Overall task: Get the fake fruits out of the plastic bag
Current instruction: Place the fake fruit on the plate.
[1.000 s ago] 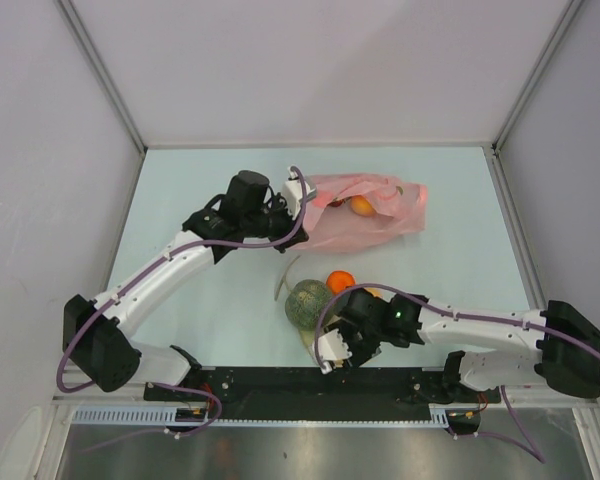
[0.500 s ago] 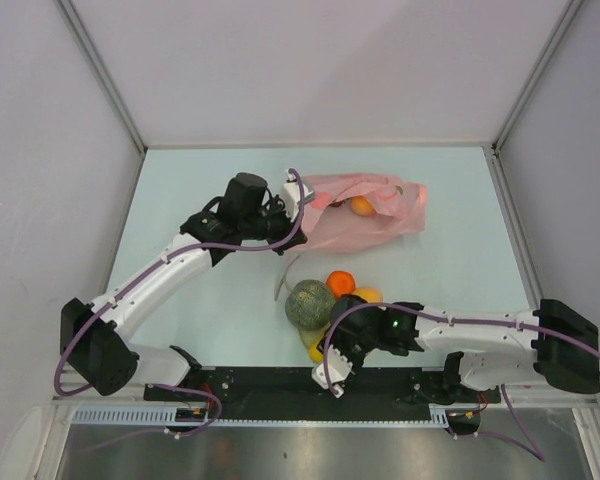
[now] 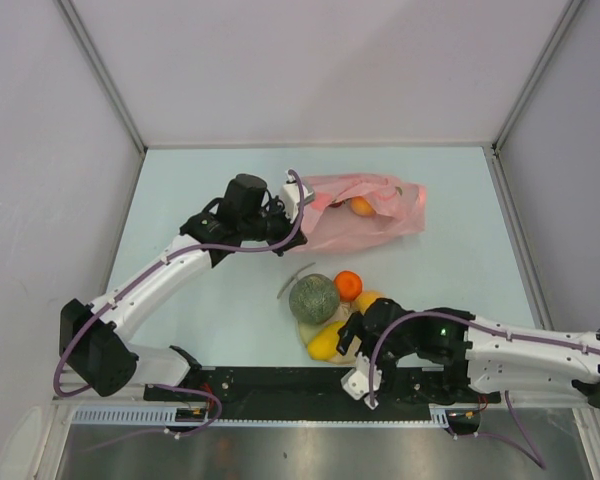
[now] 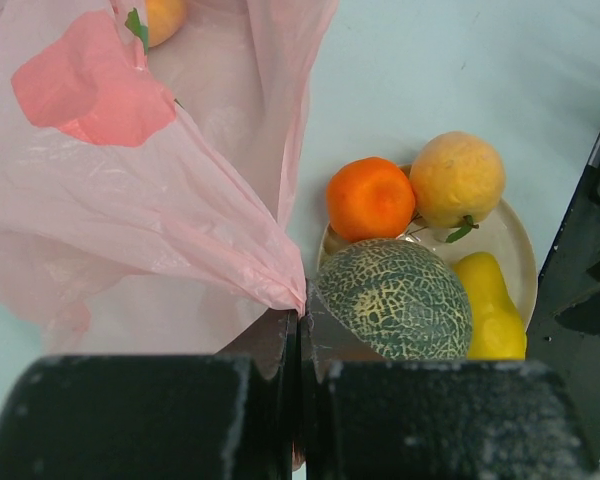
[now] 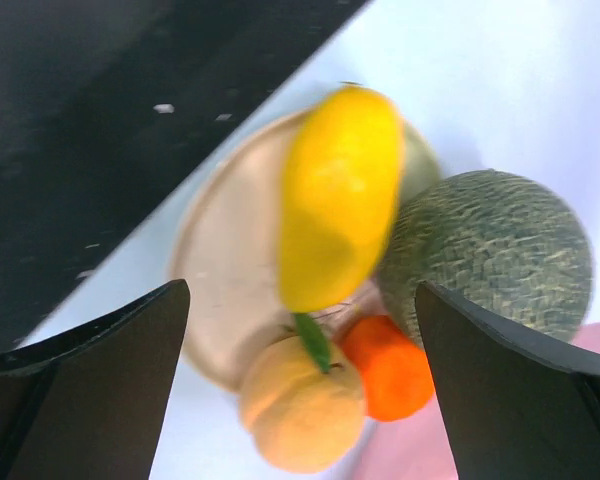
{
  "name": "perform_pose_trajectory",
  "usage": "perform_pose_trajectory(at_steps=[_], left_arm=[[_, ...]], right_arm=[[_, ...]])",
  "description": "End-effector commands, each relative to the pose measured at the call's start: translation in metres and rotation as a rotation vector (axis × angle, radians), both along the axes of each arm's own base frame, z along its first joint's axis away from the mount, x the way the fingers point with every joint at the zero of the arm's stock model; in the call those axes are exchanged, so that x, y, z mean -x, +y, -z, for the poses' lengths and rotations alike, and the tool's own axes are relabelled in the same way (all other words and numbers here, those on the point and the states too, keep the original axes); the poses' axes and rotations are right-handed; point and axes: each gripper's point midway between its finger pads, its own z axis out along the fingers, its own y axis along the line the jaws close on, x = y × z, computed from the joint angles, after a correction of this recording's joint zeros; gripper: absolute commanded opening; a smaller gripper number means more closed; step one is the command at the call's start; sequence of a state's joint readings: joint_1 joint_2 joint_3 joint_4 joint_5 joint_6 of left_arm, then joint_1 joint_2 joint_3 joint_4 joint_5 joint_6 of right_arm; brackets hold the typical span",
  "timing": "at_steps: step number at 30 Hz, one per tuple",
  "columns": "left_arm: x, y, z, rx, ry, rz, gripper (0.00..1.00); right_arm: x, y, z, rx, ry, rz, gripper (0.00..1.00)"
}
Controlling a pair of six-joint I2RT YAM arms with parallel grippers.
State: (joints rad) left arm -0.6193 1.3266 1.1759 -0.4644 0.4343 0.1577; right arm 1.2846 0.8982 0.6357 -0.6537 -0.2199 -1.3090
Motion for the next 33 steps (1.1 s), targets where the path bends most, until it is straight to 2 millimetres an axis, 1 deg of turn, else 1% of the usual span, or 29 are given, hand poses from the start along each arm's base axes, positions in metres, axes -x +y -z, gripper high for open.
perform_pose_trajectory(at_steps=[1,2,3,4,5,6,8,9,10,11,12,13,15,16,19,22,24,27,28,30,31,32,33], left_arm=[[0.004,-0.005,-0.013,0.052,-0.025,0.028,0.01],[0.002,-0.005,-0.014,0.052,-0.028,0.027,0.00],[0.002,-0.005,-0.013,0.053,-0.024,0.026,0.00],[0.002,-0.006,-0.013,0.051,-0.021,0.027,0.00],[0.000,-0.006,-0.015,0.054,-0.026,0.024,0.00],[0.000,-0.006,-0.015,0.052,-0.024,0.024,0.00],[-0.001,-0.007,-0.014,0.049,-0.021,0.023,0.00],[-0.001,-0.007,-0.015,0.049,-0.021,0.023,0.00],[-0.001,-0.007,-0.014,0.047,-0.016,0.024,0.00],[0.000,-0.007,-0.014,0.047,-0.015,0.027,0.00],[0.000,-0.007,-0.014,0.046,-0.013,0.025,0.00],[0.001,-0.007,-0.014,0.046,-0.013,0.027,0.00],[0.001,-0.006,-0.013,0.044,-0.013,0.024,0.00],[0.001,-0.006,-0.014,0.043,-0.014,0.025,0.00],[0.001,-0.005,-0.013,0.040,-0.014,0.027,0.00],[0.001,-0.006,-0.014,0.041,-0.017,0.025,0.00],[0.000,-0.005,-0.014,0.040,-0.016,0.023,0.00],[0.001,-0.005,-0.014,0.040,-0.017,0.025,0.00],[0.002,-0.005,-0.013,0.039,-0.014,0.027,0.00],[0.004,-0.005,-0.012,0.041,-0.010,0.030,0.00],[0.004,-0.004,-0.011,0.041,-0.004,0.027,0.00],[0.003,-0.003,-0.013,0.040,-0.011,0.018,0.00],[0.001,-0.002,-0.014,0.039,-0.015,0.006,0.00]], right_arm=[[0.019,-0.024,0.009,0.096,0.119,0.038,0.96],[0.018,-0.021,0.011,0.099,0.134,0.063,0.92],[0.018,-0.019,0.013,0.097,0.169,0.117,0.84],[0.016,-0.011,0.012,0.076,0.179,0.137,0.80],[0.016,-0.008,0.018,0.100,0.199,0.163,0.70],[0.017,-0.007,0.022,0.111,0.227,0.192,0.63],[0.020,-0.003,0.030,0.135,0.270,0.205,0.46],[0.021,-0.002,0.038,0.163,0.294,0.216,0.27],[0.020,0.003,0.039,0.151,0.333,0.243,0.19],[0.018,0.005,0.041,0.147,0.344,0.260,0.13],[0.015,0.005,0.048,0.167,0.355,0.288,0.08],[0.007,0.011,0.048,0.145,0.349,0.325,0.06],[-0.002,0.015,0.051,0.133,0.344,0.369,0.02],[-0.009,0.023,0.050,0.098,0.337,0.388,0.02],[-0.029,0.035,0.046,0.034,0.313,0.453,0.02],[-0.038,0.038,0.047,0.021,0.286,0.471,0.03],[-0.040,0.035,0.050,0.033,0.268,0.465,0.04],[-0.037,0.026,0.048,0.057,0.273,0.467,0.04],[-0.031,0.016,0.052,0.103,0.282,0.465,0.04],[-0.028,0.008,0.044,0.117,0.285,0.475,0.04],[-0.025,-0.006,0.043,0.168,0.281,0.496,0.04],[-0.026,-0.011,0.036,0.172,0.276,0.515,0.03],[-0.030,-0.009,0.015,0.126,0.261,0.527,0.03]])
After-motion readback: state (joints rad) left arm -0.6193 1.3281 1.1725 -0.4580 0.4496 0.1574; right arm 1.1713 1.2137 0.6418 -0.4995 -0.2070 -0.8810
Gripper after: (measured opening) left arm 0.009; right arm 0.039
